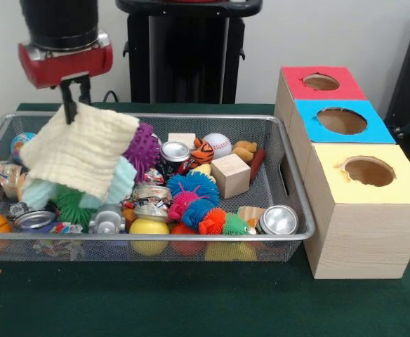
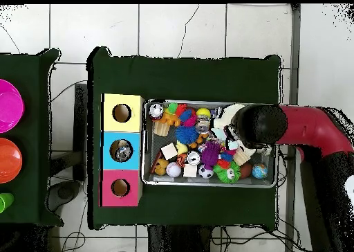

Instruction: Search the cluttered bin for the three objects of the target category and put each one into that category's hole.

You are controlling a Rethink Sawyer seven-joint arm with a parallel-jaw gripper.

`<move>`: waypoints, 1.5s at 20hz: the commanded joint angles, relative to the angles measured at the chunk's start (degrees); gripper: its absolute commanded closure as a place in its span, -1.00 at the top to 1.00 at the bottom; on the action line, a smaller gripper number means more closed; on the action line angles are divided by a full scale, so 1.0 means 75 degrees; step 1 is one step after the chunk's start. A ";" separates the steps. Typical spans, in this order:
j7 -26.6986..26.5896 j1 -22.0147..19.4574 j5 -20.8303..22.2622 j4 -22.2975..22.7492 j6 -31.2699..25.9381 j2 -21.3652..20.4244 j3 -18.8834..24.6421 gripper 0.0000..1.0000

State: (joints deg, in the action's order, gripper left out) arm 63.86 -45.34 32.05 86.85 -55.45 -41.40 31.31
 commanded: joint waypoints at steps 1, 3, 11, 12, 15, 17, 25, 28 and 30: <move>0.2280 0.0677 -0.0397 0.1167 0.0846 -0.0630 -0.0506 -1.00; 0.2327 0.0863 -0.0480 0.1148 0.0955 -0.0678 -0.0693 -1.00; 0.2403 0.1360 -0.0824 0.1103 0.1354 -0.0719 -0.1257 -1.00; 0.2419 0.1399 -0.0871 0.1147 0.1426 -0.0745 -0.1316 -1.00; 0.2515 0.1595 -0.0941 0.1158 0.1645 -0.0740 -0.1540 -1.00; 0.2519 0.1658 -0.1049 0.1172 0.1676 -0.0756 -0.1621 -1.00; 0.2357 0.1849 -0.1352 0.1235 0.1938 -0.0739 -0.1974 -1.00; 0.2349 0.1973 -0.1357 0.1149 0.2054 -0.0641 -0.2129 -1.00; 0.2330 0.2035 -0.1450 0.1205 0.2051 -0.0702 -0.2191 -1.00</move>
State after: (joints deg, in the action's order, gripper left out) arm 65.21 -31.43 23.47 91.37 -42.24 -47.05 18.24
